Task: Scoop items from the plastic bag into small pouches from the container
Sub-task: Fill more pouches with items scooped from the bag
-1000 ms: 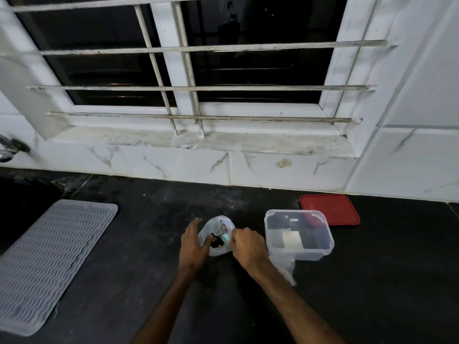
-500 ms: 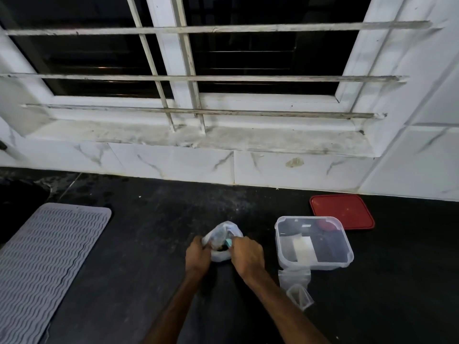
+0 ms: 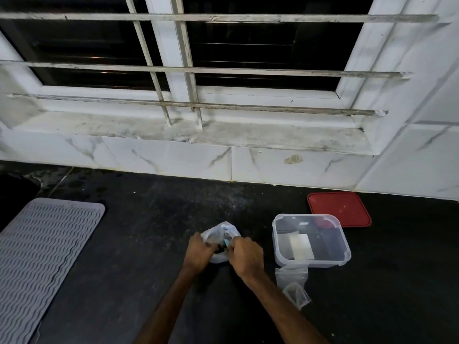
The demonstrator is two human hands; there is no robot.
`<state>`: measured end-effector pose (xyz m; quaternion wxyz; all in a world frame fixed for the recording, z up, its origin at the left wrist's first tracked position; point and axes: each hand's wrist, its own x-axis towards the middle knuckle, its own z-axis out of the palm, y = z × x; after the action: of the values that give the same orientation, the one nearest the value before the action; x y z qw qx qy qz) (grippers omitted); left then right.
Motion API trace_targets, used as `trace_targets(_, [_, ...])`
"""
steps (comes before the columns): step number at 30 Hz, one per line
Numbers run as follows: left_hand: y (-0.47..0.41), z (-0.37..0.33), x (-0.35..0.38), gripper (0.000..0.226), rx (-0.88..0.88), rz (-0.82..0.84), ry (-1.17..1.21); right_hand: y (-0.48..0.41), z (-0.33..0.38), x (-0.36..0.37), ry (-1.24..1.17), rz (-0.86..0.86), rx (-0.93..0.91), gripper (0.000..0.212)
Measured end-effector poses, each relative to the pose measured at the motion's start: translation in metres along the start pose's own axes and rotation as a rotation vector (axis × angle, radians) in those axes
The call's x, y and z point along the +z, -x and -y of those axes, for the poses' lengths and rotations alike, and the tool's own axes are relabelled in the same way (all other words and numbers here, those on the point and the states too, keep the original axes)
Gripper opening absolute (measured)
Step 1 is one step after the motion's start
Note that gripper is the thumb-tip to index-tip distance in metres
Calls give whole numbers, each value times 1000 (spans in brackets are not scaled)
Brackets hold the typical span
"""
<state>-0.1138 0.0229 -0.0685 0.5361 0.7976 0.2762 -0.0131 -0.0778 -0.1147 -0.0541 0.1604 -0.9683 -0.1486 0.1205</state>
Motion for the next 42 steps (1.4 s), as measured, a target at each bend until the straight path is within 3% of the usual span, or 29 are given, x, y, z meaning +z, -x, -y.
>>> trace_targets(6, [2,2,-2,14,-98,-175,-25,3,3,5,17,9,-11,24])
trace_targets(17, [-6,-4,-3,32,-181,-49,-140,4,3,4,-89,-21,61,25])
trace_targets(23, [-6,-2,1,27,-230,-162,67,6,5,5,-156,-1,89,23])
trace_targets(42, [4,-6,6,21,-314,-253,302,-7,-1,-17,-508,361,389,34])
